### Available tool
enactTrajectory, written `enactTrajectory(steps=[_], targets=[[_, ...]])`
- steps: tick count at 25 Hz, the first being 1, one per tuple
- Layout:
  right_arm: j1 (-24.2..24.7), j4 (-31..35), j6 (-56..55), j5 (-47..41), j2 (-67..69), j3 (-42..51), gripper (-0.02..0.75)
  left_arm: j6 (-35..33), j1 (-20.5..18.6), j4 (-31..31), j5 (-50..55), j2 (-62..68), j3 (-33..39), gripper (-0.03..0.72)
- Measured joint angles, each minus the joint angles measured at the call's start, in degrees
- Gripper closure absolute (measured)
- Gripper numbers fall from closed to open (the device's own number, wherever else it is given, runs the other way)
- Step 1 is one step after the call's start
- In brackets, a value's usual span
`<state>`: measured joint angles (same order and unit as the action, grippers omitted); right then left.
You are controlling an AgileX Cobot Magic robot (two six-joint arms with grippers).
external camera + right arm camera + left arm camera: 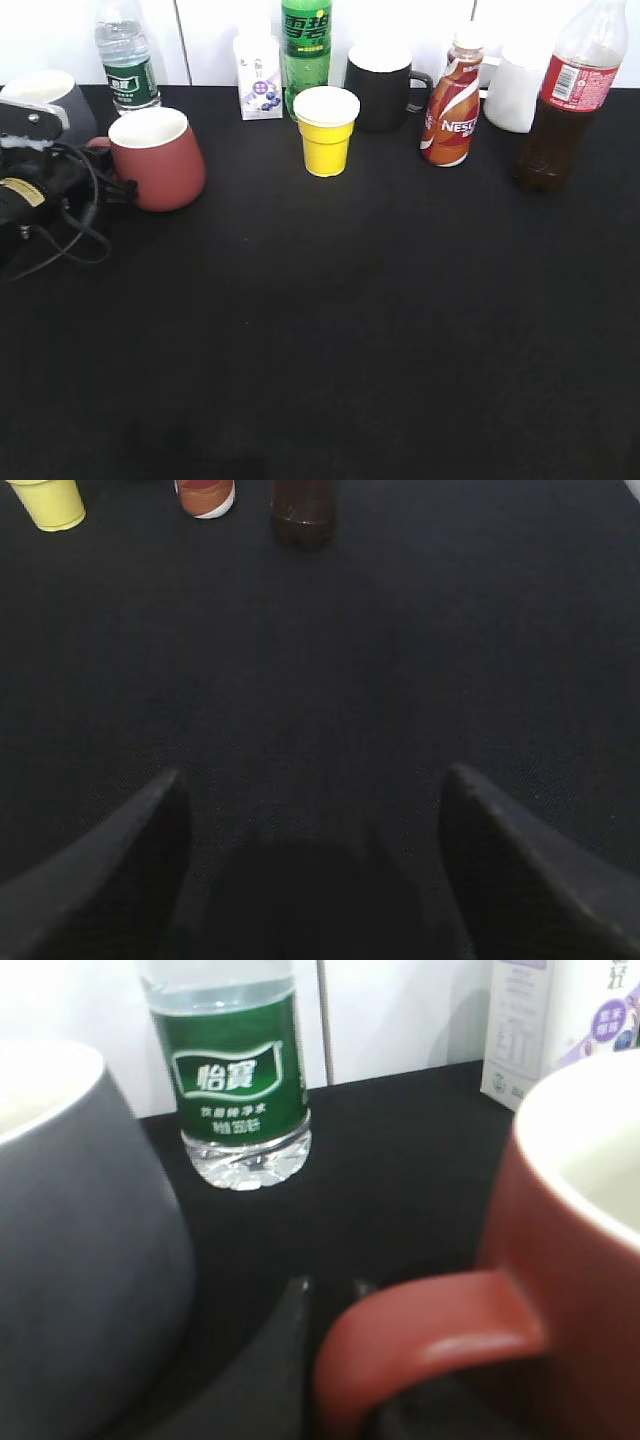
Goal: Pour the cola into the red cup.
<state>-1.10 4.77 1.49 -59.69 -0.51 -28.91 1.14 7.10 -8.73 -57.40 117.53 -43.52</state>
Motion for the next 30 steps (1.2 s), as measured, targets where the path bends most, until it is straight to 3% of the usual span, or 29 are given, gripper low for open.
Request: enactTrajectory(steps=[5,11,15,16,17,18,20,24,26,30], targets=[[0.00,0.00,0.00,0.00,0.00,0.00,0.153,5.23,1.11,-8.89,-6.29,-11.85,9.99,0.625],[0.00,0.00,0.00,0.00,0.00,0.00,0.153,6.31,13.95,-11.40,-4.61,-19.10,13.56,0.626],[0.00,0.19,0.00,0.17,1.58,-0.13,0.153,7.06,14.67,-11.65,-4.17,-19.21,13.56,0.626],[0.00,0.01,0.00,3.56,4.71,-0.93,0.153,7.11,14.67,-11.55,-3.98,-19.21,13.59,0.626],[0.00,-0.04,0.00,8.25,6.79,-1.17,0.153,7.16,14.67,-11.55,-3.98,-19.21,13.59,0.626],[0.00,-0.04,0.00,26.02,14.03,-1.43,0.153,7.15,14.67,-11.55,-3.93,-19.21,13.59,0.626],[0.00,-0.28,0.00,45.99,26.51,-1.52,0.153,7.15,14.67,-11.55,-3.91,-19.21,13.59,0.627],[0.00,-2.71,-0.05,76.11,51.21,3.58,0.153,7.18,14.67,-11.29,-3.51,-19.21,13.59,0.627],[0.00,-6.20,-2.56,87.87,62.27,8.05,0.153,7.18,14.67,-10.97,-3.49,-19.21,13.59,0.627],[0.00,-11.73,-8.06,107.82,84.34,8.49,0.153,7.18,14.67,-10.64,-3.44,-19.21,13.59,0.627]])
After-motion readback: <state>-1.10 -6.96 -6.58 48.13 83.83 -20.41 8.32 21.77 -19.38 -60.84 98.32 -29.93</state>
